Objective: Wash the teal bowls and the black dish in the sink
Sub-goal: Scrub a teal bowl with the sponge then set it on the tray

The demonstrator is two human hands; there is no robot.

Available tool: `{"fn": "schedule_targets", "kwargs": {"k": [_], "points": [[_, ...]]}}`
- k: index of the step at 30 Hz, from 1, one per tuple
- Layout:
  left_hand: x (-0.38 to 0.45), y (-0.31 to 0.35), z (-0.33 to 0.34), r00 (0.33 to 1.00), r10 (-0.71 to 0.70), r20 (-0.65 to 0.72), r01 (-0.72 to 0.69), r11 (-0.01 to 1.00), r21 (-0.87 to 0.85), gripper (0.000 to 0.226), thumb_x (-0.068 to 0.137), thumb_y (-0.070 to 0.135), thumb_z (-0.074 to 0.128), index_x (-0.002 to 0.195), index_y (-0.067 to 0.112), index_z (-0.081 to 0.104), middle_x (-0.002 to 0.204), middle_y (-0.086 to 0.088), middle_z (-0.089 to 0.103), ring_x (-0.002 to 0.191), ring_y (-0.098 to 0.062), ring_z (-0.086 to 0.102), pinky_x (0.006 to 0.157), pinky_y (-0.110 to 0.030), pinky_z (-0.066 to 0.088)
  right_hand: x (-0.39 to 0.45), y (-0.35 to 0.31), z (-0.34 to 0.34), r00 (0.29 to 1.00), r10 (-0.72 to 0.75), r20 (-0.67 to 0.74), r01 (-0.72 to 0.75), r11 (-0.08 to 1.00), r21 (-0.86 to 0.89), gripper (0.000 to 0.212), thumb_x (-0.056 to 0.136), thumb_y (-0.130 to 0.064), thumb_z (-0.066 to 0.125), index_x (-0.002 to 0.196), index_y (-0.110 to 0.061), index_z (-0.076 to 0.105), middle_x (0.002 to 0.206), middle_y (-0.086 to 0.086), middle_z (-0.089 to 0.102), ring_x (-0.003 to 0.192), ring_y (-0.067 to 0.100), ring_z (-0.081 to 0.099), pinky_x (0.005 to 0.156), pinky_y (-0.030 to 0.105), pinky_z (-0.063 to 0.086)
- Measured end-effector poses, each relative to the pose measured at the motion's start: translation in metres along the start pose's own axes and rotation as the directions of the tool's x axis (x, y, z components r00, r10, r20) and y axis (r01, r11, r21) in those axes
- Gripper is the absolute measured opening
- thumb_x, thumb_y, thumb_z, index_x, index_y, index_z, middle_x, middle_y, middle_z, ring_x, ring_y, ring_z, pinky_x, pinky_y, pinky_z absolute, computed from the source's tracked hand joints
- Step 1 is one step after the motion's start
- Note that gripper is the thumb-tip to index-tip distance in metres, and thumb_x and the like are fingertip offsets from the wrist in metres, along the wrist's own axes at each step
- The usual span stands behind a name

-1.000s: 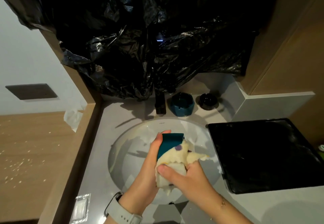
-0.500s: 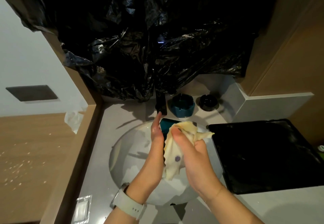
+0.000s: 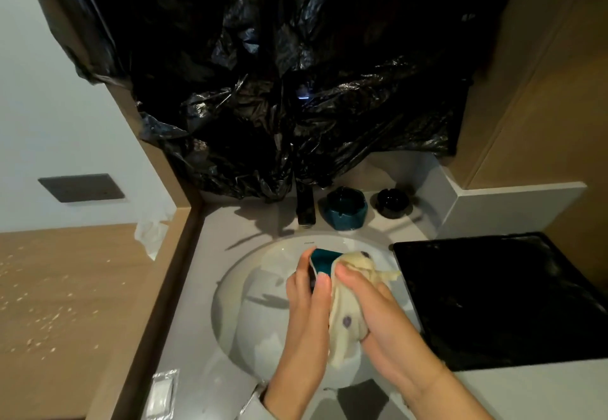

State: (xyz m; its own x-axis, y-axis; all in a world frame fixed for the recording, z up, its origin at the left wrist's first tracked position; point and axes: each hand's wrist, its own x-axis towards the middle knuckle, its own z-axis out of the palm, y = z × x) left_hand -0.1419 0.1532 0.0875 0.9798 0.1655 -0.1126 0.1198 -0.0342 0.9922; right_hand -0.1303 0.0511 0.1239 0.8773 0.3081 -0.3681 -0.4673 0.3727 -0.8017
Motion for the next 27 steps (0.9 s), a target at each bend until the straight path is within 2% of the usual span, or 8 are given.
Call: {"fn": "schedule_targets", "kwargs": {"k": [4, 8, 12, 14, 17, 21, 24, 27], "points": [[-0.004, -0.009, -0.008, 0.986, 0.096, 0.134, -0.112, 0.987, 0.119, 0.061, 0.081, 0.079, 0.039, 0.137, 0.058, 0.033, 0.130, 0.021, 0.043, 0.123, 0.012, 0.043, 0.100, -0.014, 0.039, 0.004, 0.003, -0.002, 0.997, 0.039, -0.061, -0.036, 0.998, 0.052, 0.037, 0.086, -0.039, 0.063, 0.114, -0.015, 0.068, 0.113, 0.016, 0.070, 0.106, 0.028, 0.067, 0.092, 0.042, 0.053], [0.005, 0.001, -0.015, 0.932, -0.245, 0.265, 0.298, 0.938, -0.179, 0.065, 0.085, 0.081, 0.029, 0.128, 0.043, 0.059, 0.124, 0.004, 0.069, 0.117, -0.015, 0.065, 0.101, -0.042, 0.050, 0.002, 0.019, 0.003, 0.975, -0.094, -0.204, 0.068, 0.989, -0.130, 0.010, 0.086, -0.025, 0.067, 0.085, -0.018, 0.074, 0.088, 0.012, 0.075, 0.087, 0.028, 0.072, 0.075, 0.039, 0.056], [0.008, 0.016, -0.018, 0.875, -0.333, 0.352, 0.434, 0.861, -0.264, 0.067, 0.090, 0.070, 0.029, 0.086, 0.029, 0.082, 0.099, -0.004, 0.078, 0.090, -0.017, 0.075, 0.077, -0.034, 0.054, 0.000, 0.027, 0.007, 0.974, -0.168, -0.155, 0.126, 0.960, -0.250, 0.011, 0.088, -0.008, 0.064, 0.097, -0.013, 0.068, 0.086, 0.004, 0.075, 0.083, 0.017, 0.072, 0.063, 0.027, 0.056], [0.008, 0.013, -0.013, 0.925, -0.291, 0.245, 0.354, 0.893, -0.276, 0.060, 0.093, 0.067, 0.034, 0.090, 0.029, 0.080, 0.095, -0.003, 0.078, 0.088, -0.016, 0.074, 0.078, -0.034, 0.055, 0.001, 0.023, 0.008, 0.973, -0.169, -0.155, 0.135, 0.969, -0.208, 0.012, 0.090, -0.009, 0.062, 0.095, -0.018, 0.068, 0.083, 0.001, 0.076, 0.080, 0.014, 0.072, 0.062, 0.023, 0.055], [0.007, 0.000, -0.009, 0.992, -0.041, 0.116, 0.055, 0.991, -0.119, 0.049, 0.083, 0.076, 0.044, 0.123, 0.049, 0.055, 0.124, 0.007, 0.062, 0.117, -0.010, 0.061, 0.103, -0.038, 0.048, 0.005, 0.012, 0.009, 0.983, -0.107, -0.151, 0.089, 0.989, -0.119, 0.018, 0.090, -0.031, 0.062, 0.100, -0.018, 0.071, 0.095, 0.007, 0.075, 0.092, 0.020, 0.072, 0.075, 0.034, 0.056], [0.003, -0.011, -0.016, 0.978, 0.136, 0.159, -0.152, 0.984, 0.095, 0.052, 0.083, 0.069, 0.038, 0.134, 0.056, 0.036, 0.132, 0.019, 0.042, 0.123, 0.011, 0.043, 0.097, -0.005, 0.036, 0.012, 0.009, 0.008, 0.982, -0.043, -0.185, 0.031, 0.997, -0.068, 0.042, 0.083, -0.042, 0.066, 0.110, -0.011, 0.066, 0.100, 0.017, 0.071, 0.094, 0.028, 0.070, 0.072, 0.037, 0.055], [0.009, -0.003, -0.019, 0.971, -0.055, 0.235, 0.075, 0.994, -0.078, 0.050, 0.083, 0.080, 0.030, 0.128, 0.062, 0.043, 0.143, 0.019, 0.045, 0.128, 0.008, 0.045, 0.108, -0.021, 0.040, 0.008, 0.019, 0.013, 0.971, -0.143, -0.194, 0.123, 0.986, -0.111, 0.016, 0.089, -0.029, 0.063, 0.087, -0.018, 0.074, 0.086, 0.013, 0.074, 0.083, 0.023, 0.072, 0.068, 0.032, 0.057], [0.013, 0.007, -0.027, 0.884, -0.229, 0.408, 0.354, 0.897, -0.264, 0.062, 0.091, 0.072, 0.021, 0.097, 0.045, 0.077, 0.113, 0.001, 0.075, 0.104, -0.014, 0.070, 0.090, -0.031, 0.052, 0.003, 0.028, 0.015, 0.969, -0.198, -0.145, 0.167, 0.965, -0.203, 0.027, 0.091, -0.014, 0.061, 0.068, -0.020, 0.075, 0.073, 0.007, 0.073, 0.073, 0.018, 0.071, 0.063, 0.025, 0.056]]}}
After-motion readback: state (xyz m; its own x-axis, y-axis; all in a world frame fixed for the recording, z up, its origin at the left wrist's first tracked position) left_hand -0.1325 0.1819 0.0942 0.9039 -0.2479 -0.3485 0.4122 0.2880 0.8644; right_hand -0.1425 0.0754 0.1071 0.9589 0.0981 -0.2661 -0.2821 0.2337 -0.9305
